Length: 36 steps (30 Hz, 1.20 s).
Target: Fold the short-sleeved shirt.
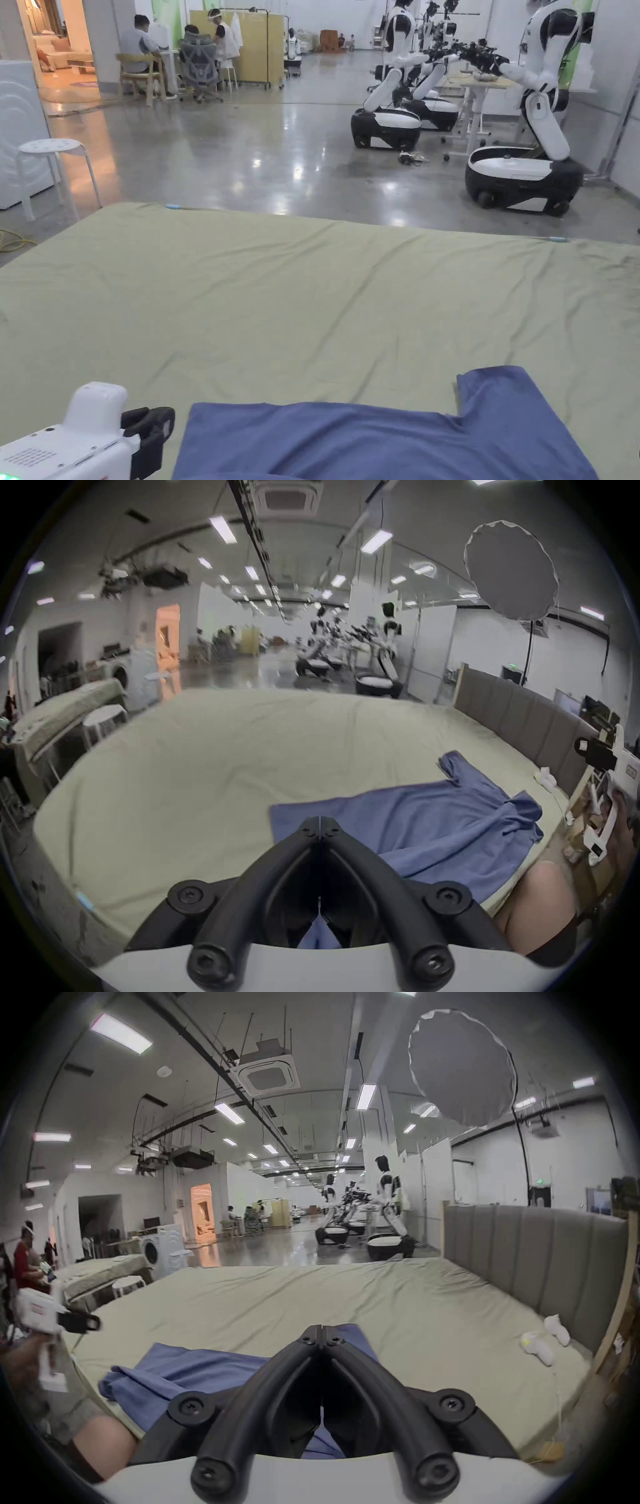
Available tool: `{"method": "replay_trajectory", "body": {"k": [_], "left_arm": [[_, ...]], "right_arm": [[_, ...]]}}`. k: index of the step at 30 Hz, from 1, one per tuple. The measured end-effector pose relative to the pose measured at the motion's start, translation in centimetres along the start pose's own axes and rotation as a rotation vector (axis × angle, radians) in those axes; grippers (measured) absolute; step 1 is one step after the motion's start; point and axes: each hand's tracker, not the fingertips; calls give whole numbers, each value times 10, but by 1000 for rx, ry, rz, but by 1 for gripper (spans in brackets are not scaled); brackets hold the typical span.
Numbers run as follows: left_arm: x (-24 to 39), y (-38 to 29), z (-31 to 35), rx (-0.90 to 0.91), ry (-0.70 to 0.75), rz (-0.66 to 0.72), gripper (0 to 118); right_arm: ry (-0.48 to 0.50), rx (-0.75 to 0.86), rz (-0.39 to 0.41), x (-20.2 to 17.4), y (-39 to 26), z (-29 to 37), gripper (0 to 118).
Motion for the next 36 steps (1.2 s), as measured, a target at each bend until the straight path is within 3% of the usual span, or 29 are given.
{"method": "replay_trajectory", "body": {"k": [3,6,7,10,11,13,17,20,22,23,24,25,26,27,30,34,36], "left_arm": [[-20,7,-55,-113,12,65,0],[-35,17,-106,-217,28,64,2],[-38,23,-120,-254,68,35,22],[-51,25,-163,-314,29,108,118],[-56,22,-172,-326,-29,172,113],[-48,12,-183,-367,-3,196,112],[-35,-2,-194,-376,66,84,112],[-26,-11,-199,-461,103,115,112],[-35,-14,-214,-434,95,-3,111],[-33,-15,-213,-427,77,-35,105],[-29,-14,-211,-412,100,-42,88],[-21,-9,-198,-385,151,-76,59],[-17,-5,-189,-311,126,-92,22],[-20,-3,-187,-312,54,-71,0],[-19,-3,-189,-425,-37,73,0],[-14,10,-162,-280,45,7,0],[-19,14,-155,-280,7,62,0]], "right_arm": [[-3,-2,57,-12,2,-2,0],[11,-19,46,-12,2,-1,0],[2,-28,52,-13,-3,-2,0],[-7,-55,55,-11,-7,-1,0],[-9,-69,57,-12,-11,-3,0],[-20,-89,59,-12,-14,-5,0],[-14,-121,25,-10,-17,-9,0],[-32,-119,10,-8,-19,-10,0],[-48,-123,17,-8,-20,-13,0],[-45,-129,9,-6,-22,-14,0],[-38,-137,-2,-5,-23,-15,0],[-38,-138,-2,-6,-24,-16,0],[-40,-142,0,-8,-25,-17,0],[-40,-147,0,-7,-27,-19,0],[-26,-168,-15,-6,-31,-26,0],[1,-194,-14,-2,-26,-48,0],[7,-212,25,4,-17,-74,0]]}}
